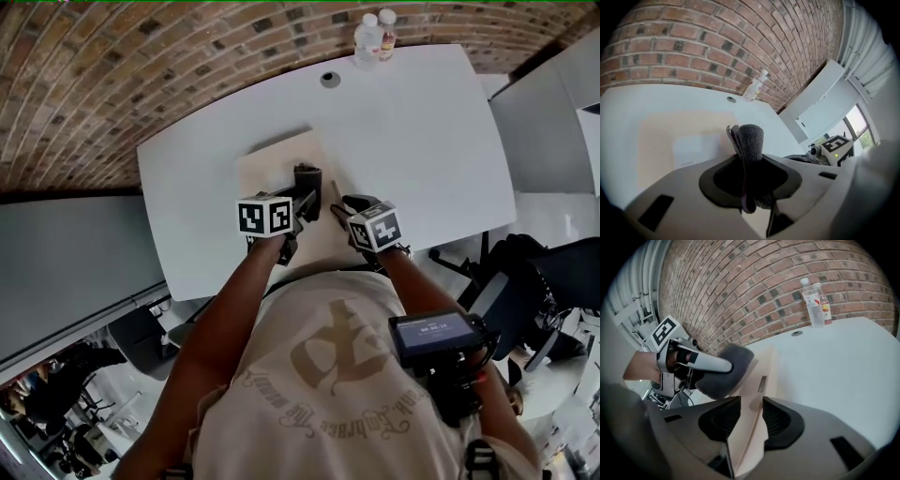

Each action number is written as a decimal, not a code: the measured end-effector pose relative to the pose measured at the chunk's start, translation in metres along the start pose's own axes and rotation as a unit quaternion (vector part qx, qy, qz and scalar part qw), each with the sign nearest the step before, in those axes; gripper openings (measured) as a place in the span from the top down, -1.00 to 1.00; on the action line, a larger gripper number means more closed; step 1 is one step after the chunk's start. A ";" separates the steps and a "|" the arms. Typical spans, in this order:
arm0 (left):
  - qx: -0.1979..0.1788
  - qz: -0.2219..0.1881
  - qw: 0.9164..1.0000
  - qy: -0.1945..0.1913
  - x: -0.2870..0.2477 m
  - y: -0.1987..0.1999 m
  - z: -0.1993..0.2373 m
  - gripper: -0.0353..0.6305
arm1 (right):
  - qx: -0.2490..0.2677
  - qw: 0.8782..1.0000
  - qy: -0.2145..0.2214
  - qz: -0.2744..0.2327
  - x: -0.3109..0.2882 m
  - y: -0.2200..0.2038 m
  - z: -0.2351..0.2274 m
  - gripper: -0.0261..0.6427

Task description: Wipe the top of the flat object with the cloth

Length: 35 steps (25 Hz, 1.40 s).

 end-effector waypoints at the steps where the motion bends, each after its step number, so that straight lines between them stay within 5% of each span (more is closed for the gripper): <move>1: -0.009 0.007 1.000 -0.006 -0.008 0.000 -0.009 0.51 | 0.003 1.000 0.004 0.005 0.002 -0.003 0.001 0.45; 9: -0.046 0.054 0.997 -0.004 -0.051 -0.008 -0.040 0.51 | 0.083 0.996 0.014 0.035 0.009 -0.014 0.012 0.47; 23: 0.023 0.006 0.998 0.066 -0.024 -0.023 -0.002 0.51 | 0.052 0.996 0.059 0.036 0.008 -0.018 0.002 0.46; 35: 0.094 -0.054 0.990 0.090 0.043 -0.047 0.062 0.50 | 0.039 0.998 0.040 0.038 0.008 -0.020 0.001 0.46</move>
Point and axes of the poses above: the fingertips, and each gripper's own axes: x backward along the fingers, z to its left, y out of its top, the point moved 3 cm from there along x, backward along the fingers, and after that the axes turned 13 degrees about x, right-handed, at the moved point
